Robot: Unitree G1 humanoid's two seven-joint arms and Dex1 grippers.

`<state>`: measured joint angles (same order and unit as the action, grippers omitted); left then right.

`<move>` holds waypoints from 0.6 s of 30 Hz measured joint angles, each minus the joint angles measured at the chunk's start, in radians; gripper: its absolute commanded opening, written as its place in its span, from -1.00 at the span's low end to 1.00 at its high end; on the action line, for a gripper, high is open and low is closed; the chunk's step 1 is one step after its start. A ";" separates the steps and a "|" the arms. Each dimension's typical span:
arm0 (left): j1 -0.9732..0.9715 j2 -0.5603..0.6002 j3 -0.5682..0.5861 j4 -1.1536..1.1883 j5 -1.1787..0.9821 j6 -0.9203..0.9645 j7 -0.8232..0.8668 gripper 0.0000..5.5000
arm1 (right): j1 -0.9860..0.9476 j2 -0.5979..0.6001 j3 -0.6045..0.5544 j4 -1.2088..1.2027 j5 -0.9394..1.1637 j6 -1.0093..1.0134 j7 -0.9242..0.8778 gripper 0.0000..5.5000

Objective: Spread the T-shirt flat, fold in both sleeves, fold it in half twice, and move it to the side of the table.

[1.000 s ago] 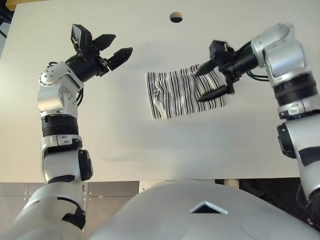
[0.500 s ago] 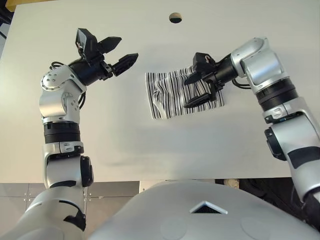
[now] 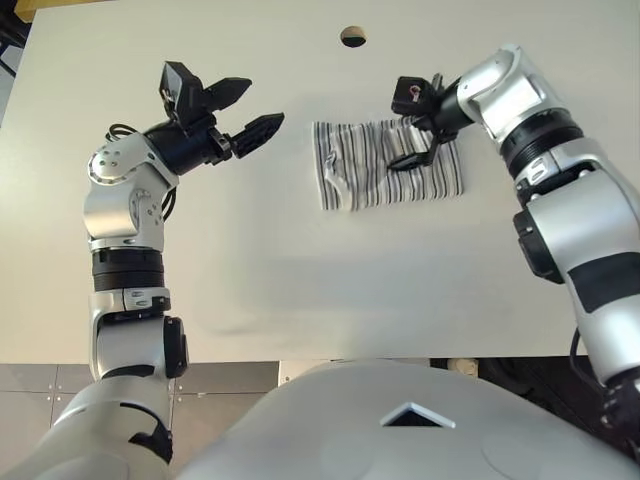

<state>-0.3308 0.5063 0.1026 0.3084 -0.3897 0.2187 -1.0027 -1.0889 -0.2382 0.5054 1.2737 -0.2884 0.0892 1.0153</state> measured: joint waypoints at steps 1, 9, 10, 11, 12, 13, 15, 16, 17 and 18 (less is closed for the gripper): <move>0.000 0.000 0.000 0.000 0.000 0.000 -0.001 0.48 | 0.000 -0.018 0.007 0.005 -0.015 -0.027 -0.013 0.99; 0.000 0.001 0.000 0.000 0.001 -0.010 -0.002 0.48 | 0.011 -0.134 0.027 0.036 -0.097 -0.109 -0.136 0.99; 0.000 0.001 -0.002 0.000 0.002 -0.015 -0.004 0.48 | 0.019 -0.160 0.021 0.041 -0.100 -0.104 -0.159 0.99; 0.001 0.001 -0.002 0.000 0.002 -0.021 -0.006 0.48 | 0.030 -0.186 0.012 0.045 -0.100 -0.095 -0.179 0.99; 0.001 0.001 -0.003 0.000 0.002 -0.025 -0.009 0.48 | 0.040 -0.208 0.003 0.049 -0.100 -0.084 -0.193 0.99; 0.001 0.002 -0.003 0.000 0.002 -0.026 -0.011 0.48 | 0.051 -0.231 -0.011 0.053 -0.100 -0.077 -0.207 0.99; 0.002 0.006 -0.002 0.000 0.002 -0.028 -0.013 0.48 | 0.078 -0.271 -0.033 0.055 -0.099 -0.059 -0.235 0.99; 0.003 0.011 -0.002 0.000 0.002 -0.029 -0.015 0.48 | 0.090 -0.294 -0.051 0.055 -0.097 -0.044 -0.249 0.99; 0.003 0.014 -0.001 0.001 0.002 -0.030 -0.017 0.48 | 0.103 -0.321 -0.066 0.057 -0.091 -0.035 -0.265 0.99; 0.003 0.014 0.000 0.001 0.002 -0.031 -0.018 0.48 | 0.115 -0.345 -0.076 0.058 -0.091 -0.028 -0.278 0.99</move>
<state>-0.3276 0.5205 0.1022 0.3097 -0.3873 0.1880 -1.0205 -0.9735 -0.5830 0.4289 1.3312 -0.3793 0.0608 0.7377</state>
